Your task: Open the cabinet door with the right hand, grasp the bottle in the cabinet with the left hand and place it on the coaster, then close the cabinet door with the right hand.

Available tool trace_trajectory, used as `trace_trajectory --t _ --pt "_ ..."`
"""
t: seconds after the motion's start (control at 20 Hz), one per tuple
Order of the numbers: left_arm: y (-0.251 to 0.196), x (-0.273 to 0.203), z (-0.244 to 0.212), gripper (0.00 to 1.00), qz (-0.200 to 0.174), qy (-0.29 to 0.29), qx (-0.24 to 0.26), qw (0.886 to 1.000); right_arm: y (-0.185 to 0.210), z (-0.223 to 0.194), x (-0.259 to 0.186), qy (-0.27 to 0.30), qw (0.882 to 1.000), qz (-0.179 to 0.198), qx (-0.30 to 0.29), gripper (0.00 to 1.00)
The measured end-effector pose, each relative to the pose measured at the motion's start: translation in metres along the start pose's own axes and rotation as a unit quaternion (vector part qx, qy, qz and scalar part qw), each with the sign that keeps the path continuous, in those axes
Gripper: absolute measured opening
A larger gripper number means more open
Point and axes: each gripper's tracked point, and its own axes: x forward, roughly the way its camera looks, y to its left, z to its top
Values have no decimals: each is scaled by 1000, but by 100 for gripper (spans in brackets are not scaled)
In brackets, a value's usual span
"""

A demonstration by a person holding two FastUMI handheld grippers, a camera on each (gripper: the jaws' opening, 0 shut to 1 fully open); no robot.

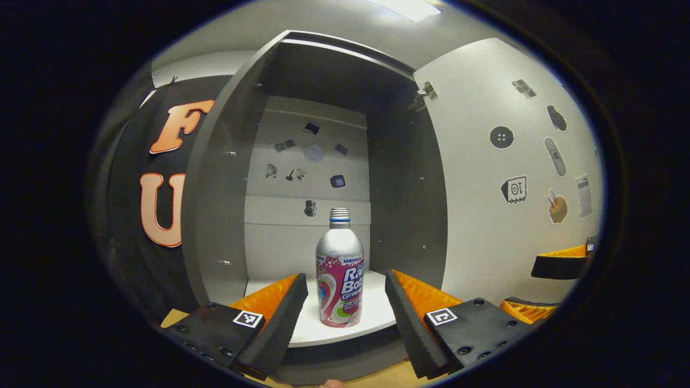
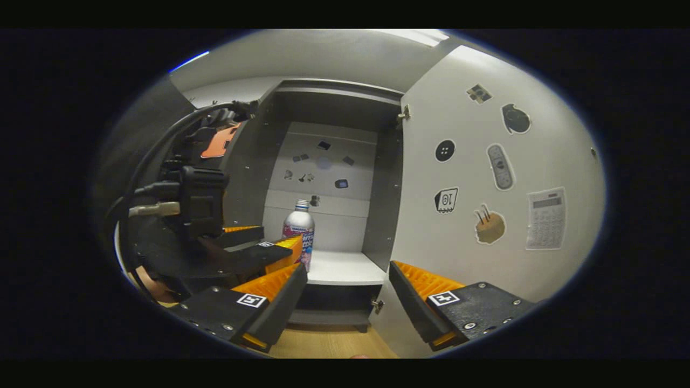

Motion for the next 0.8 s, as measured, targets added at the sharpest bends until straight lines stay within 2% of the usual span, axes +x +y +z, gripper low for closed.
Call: trace_trajectory --t 0.3,0.8 --pt "1 46 -18 94 18 6 26 999 -14 -18 18 8 1000 10 -8 94" --pt "9 72 -44 94 47 29 15 998 -30 -34 25 25 999 20 0 94"
